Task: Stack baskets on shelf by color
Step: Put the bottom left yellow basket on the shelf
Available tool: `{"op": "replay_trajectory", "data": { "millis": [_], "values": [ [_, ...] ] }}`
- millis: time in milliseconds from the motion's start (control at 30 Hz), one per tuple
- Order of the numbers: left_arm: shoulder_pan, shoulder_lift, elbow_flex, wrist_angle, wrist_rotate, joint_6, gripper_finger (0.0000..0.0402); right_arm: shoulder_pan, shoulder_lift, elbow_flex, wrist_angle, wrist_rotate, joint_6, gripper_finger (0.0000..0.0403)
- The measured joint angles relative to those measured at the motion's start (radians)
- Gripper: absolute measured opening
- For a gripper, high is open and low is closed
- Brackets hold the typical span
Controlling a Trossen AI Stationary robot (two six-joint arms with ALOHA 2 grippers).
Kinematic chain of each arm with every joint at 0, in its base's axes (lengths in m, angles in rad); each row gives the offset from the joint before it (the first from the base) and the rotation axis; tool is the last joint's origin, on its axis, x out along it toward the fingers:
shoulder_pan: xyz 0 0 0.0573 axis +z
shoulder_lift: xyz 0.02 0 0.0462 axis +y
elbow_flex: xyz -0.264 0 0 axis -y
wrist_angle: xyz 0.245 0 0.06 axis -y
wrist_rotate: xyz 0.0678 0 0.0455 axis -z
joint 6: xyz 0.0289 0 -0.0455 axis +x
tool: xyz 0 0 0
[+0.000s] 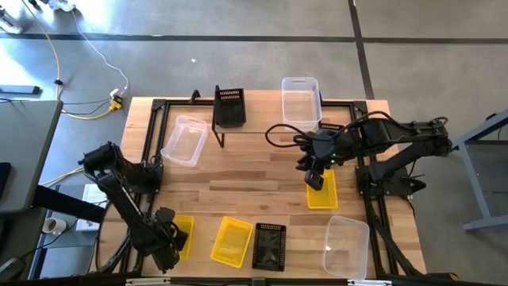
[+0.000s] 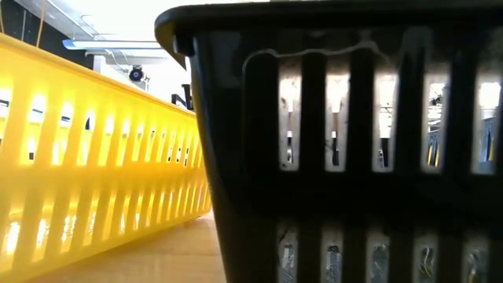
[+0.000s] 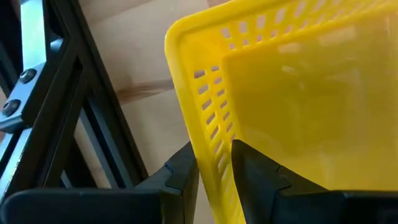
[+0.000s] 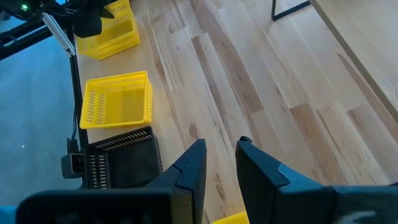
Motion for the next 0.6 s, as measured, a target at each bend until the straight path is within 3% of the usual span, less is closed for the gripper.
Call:
{"op": "replay_trajectory", "data": {
  "millis": [267,600],
  "values": [
    [0.059,-0.019,0.010,0.029,-0.005,0.006,0.0007,0.000,0.000,0.000,0.000,-0.025,-0.027,0.0074],
    [0.190,-0.160,0.009,0.026,-0.113,0.014,0.0002,0.047,0.000,0.000,0.038,-0.024,-0.211,0.0074]
  ]
}}
